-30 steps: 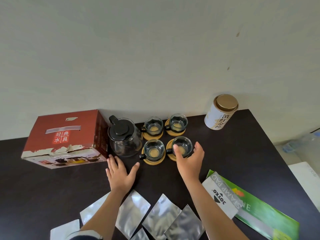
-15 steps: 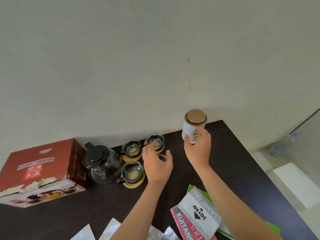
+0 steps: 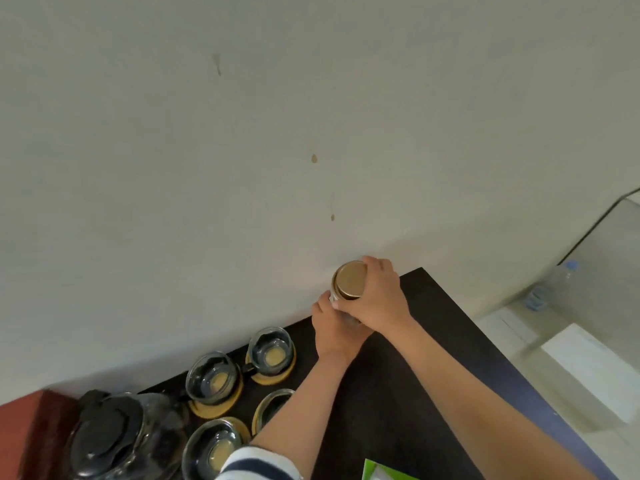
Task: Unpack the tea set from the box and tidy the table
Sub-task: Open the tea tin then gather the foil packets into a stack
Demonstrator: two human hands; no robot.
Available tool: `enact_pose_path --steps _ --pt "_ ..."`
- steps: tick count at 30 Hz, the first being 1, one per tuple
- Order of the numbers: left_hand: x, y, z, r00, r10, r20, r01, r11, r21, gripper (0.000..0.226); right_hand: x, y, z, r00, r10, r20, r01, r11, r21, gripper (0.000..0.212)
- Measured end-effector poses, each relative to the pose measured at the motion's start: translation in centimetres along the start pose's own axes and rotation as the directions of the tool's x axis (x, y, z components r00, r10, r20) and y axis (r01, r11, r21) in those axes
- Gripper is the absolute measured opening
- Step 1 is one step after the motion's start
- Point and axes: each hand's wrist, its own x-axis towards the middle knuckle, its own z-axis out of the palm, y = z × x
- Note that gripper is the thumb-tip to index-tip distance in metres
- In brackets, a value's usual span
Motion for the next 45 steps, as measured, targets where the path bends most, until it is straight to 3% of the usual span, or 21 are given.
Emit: enact_pose_path --steps 5,8,14,22,27,34,40,45 --pt "0.9 0.1 0.7 0.997 0.075 -0.024 -0.074 0.996 0.053 0.077 0.1 0.1 0.3 0.998 -0.008 -0.062 0.010 1.000 0.028 0.095" --pt "0.6 -0.2 0.1 0.999 0.040 -0.014 -0.039 0.999 0.016 0.077 -0.1 0.0 0.4 0.998 -0.019 -0.061 0.022 0.999 0.043 0.095" --pt "-0.3 -1.8 -2.8 1.000 -0.006 -0.017 0.005 0.999 -0.052 0.081 -4.2 0.6 -0.6 0.978 0.056 -0.199 0.017 0.936 0.351 0.092" --pt "-0.7 -3.2 -5.4 0.999 0.045 0.008 -0.045 0.999 0.031 0.092 -12.7 6.6 4.3 0.971 0.233 -0.059 -0.221 0.961 0.166 0.100" --pt "-0.6 -3.4 -5.4 0.998 0.064 0.024 -0.066 0.996 0.059 0.091 -13.1 6.6 7.6 0.990 0.141 0.031 -0.143 0.989 0.050 0.104" --pt "-0.5 -3.7 -5.0 0.998 0.066 0.006 -0.066 0.997 0.034 0.093 -12.2 6.4 9.8 0.994 0.108 0.011 -0.108 0.994 -0.027 0.105" --pt "-2.1 -3.4 -5.0 0.999 0.014 -0.040 -0.014 1.000 0.016 0.115 -12.5 6.4 9.6 0.992 0.118 0.046 -0.117 0.993 -0.036 0.114" --pt "-6.5 -3.0 -7.2 0.994 -0.008 -0.109 0.018 0.996 0.085 0.117 -15.5 5.6 8.2 0.998 0.070 -0.008 -0.070 0.997 0.025 0.097"
